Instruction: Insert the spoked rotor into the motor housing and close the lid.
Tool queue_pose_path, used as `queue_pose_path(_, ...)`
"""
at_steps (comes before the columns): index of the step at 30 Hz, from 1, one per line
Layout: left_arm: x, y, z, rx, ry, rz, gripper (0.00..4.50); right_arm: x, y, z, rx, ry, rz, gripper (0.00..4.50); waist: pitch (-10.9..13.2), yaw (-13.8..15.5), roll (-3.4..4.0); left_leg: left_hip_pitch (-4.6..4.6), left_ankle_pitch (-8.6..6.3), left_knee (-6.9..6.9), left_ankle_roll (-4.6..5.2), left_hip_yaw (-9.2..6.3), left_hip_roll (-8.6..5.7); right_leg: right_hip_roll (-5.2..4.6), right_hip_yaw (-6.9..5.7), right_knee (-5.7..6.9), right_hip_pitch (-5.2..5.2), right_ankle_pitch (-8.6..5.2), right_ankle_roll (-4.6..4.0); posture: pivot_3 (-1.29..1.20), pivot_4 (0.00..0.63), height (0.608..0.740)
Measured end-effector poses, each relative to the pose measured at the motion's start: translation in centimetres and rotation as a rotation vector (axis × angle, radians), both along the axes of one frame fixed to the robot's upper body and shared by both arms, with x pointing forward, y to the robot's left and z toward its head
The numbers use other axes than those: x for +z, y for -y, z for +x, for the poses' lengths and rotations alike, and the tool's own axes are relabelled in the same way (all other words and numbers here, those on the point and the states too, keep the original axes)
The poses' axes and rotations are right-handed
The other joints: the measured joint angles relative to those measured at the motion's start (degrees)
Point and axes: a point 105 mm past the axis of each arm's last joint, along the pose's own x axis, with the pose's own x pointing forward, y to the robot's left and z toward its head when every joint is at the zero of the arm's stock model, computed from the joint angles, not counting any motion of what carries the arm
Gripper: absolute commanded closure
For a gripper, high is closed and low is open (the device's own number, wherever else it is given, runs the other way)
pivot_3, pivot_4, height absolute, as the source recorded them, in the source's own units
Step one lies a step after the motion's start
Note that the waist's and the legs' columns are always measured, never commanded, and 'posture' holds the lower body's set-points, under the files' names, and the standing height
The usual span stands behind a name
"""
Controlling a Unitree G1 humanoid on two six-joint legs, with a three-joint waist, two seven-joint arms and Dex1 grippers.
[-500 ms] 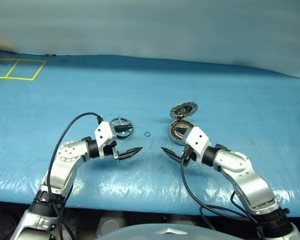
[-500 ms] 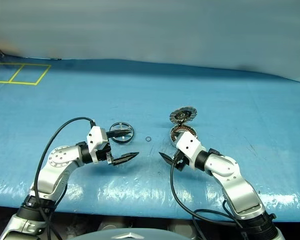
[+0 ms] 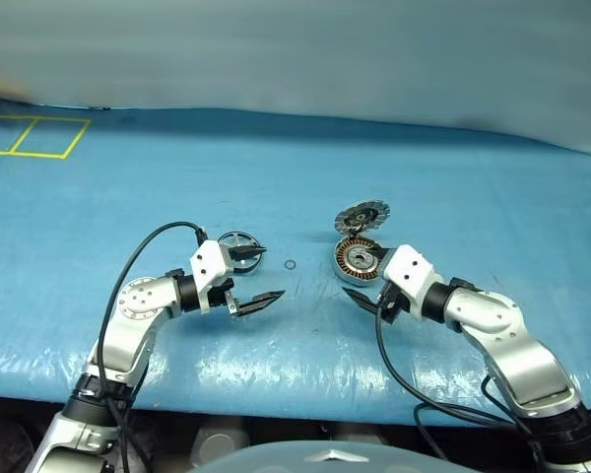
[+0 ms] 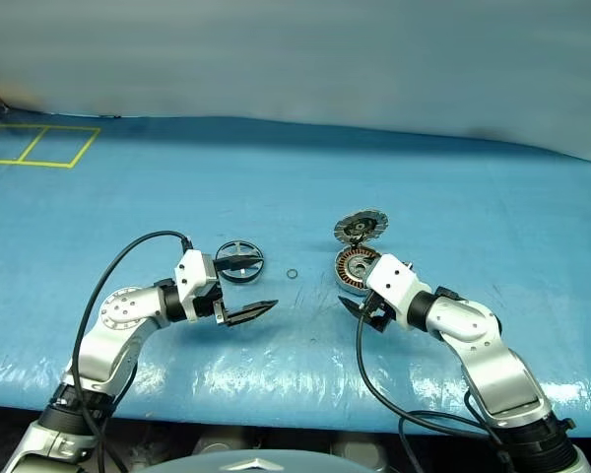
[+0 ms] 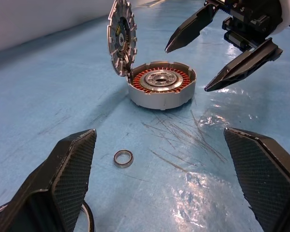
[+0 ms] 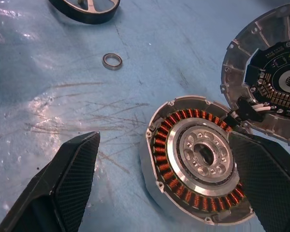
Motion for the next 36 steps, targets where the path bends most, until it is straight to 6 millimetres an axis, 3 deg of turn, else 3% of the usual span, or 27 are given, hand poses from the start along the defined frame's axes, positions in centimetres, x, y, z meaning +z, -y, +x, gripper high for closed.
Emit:
queue_pose_path(7,0.1,0.2,0.2,0.022,0.018,-0.017,0.0,0.3,0.0,0.4,0.039,-0.025,-0.019,0.04,0.0,0.0,0.0,0.0,0.0,0.02,0.0,0.0,0.0,0.0,0.01,0.0,0.01,0.08,0.14,0.0,0.15,0.74)
queue_pose_path(23,-1.4,-0.1,-0.5,0.074,0.01,0.001,0.0,-1.7,0.1,2.4,0.133,-0.118,-0.204,0.04,0.0,0.04,0.0,-0.02,-0.01,0.04,0.02,0.01,0.0,-0.01,0.01,-0.02,0.0,0.17,0.22,0.0,0.15,0.74)
queue_pose_path(32,-1.9,-0.2,-0.8,0.095,0.011,0.004,0.0,-2.2,0.5,2.2,0.168,-0.128,-0.273,0.04,0.0,0.18,0.0,-0.01,-0.01,0.12,0.03,0.01,-0.01,-0.02,0.01,-0.02,0.05,0.15,0.21,0.0,0.15,0.74)
queue_pose_path(36,-1.8,-0.1,-0.7,0.099,0.016,-0.001,0.0,-2.1,0.6,2.2,0.182,-0.115,-0.304,0.91,0.0,0.32,0.0,-0.01,-0.01,0.14,0.03,0.02,-0.01,-0.02,0.01,-0.02,0.06,0.14,0.19,0.0,0.15,0.74)
